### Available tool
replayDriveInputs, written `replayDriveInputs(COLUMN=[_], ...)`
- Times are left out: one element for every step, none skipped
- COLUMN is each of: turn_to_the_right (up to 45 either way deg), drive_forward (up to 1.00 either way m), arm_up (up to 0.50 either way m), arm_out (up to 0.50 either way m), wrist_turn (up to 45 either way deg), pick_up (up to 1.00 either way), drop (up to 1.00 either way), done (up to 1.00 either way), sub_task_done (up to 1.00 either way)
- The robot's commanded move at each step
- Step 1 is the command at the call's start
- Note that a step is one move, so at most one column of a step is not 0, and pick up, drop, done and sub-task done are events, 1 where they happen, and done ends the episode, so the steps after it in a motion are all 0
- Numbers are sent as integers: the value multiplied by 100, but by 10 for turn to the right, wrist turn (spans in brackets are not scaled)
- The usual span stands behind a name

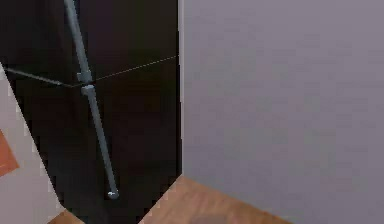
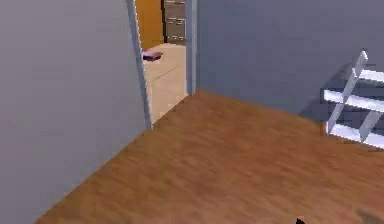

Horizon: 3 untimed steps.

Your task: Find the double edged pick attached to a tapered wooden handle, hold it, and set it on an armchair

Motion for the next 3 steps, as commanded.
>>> replayDriveInputs(turn_to_the_right=[210,0,450], drive_forward=[0,15,0], arm_up=[0,0,0], arm_out=[0,0,0], wrist_turn=[0,0,0], pick_up=[0,0,0], drop=[0,0,0], done=[0,0,0], sub_task_done=[0,0,0])
